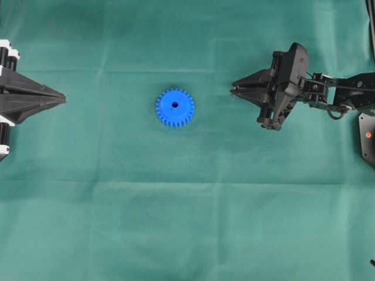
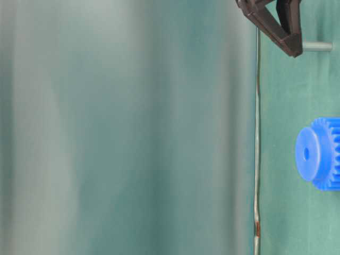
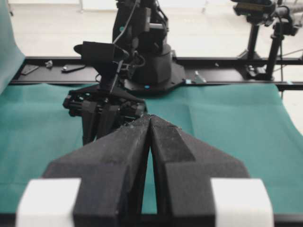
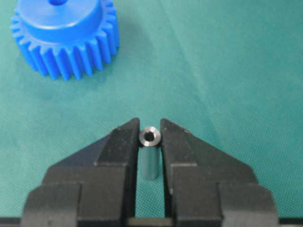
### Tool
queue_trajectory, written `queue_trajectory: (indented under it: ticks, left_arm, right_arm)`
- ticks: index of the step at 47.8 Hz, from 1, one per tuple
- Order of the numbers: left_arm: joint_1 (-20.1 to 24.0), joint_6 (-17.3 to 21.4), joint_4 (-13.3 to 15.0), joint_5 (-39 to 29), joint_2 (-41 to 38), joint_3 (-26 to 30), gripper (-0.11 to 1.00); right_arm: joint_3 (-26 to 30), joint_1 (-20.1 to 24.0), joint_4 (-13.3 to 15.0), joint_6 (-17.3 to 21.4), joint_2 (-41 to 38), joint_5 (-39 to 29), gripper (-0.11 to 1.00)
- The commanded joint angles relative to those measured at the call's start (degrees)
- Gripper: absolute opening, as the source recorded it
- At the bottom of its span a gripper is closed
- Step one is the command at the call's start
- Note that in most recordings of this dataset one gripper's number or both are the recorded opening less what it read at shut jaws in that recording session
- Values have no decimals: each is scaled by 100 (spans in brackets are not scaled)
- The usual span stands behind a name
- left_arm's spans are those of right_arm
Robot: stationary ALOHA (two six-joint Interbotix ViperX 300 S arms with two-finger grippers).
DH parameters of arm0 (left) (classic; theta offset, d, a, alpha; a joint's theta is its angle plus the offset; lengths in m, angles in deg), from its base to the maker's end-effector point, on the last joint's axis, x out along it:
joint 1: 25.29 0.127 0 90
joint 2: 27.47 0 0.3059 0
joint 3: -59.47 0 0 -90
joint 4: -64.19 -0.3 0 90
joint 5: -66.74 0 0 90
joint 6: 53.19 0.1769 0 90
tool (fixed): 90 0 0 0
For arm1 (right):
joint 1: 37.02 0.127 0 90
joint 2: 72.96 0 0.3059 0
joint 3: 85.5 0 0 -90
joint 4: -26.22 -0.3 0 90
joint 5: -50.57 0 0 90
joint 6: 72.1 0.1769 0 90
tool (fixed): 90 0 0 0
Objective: Insert the shaft placed at a random location into the center hole of the medium gear at another random location.
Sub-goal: 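Close the right gripper on the silver shaft and lift it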
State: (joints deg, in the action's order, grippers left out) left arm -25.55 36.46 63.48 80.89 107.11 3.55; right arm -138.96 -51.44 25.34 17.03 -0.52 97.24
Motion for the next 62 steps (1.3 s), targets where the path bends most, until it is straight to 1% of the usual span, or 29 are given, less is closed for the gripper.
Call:
queue_trajectory:
  ticks: [1,17,24,28,37,44,51,62]
  left_arm:
    - [26,-9,-9,18,-35,123,0]
    - [26,-9,-9,-18,-35,123,0]
    - [26,-9,-9,-18,-26,123,0]
    - [26,-9,-9,-35,-26,123,0]
    - [26,-9,-9,-35,-9,132,0]
    - [26,-9,-9,-35,-9,132,0]
    - [26,-9,-9,-35,-9,123,0]
    - [26,-9,-9,-44,-9,132,0]
  right_arm:
    - [44,-18,53,-88,53,105,13]
    - [70,-18,35,-88,79,70,13]
    - [79,-18,26,-88,387,-44,13]
    - [97,-18,26,-88,694,-272,13]
    - [237,-18,26,-79,1547,-1327,13]
    - [343,-18,18,-79,2004,-1890,13]
    - [378,-18,26,-79,2250,-2145,13]
    - [378,-18,18,-70,2250,-2162,13]
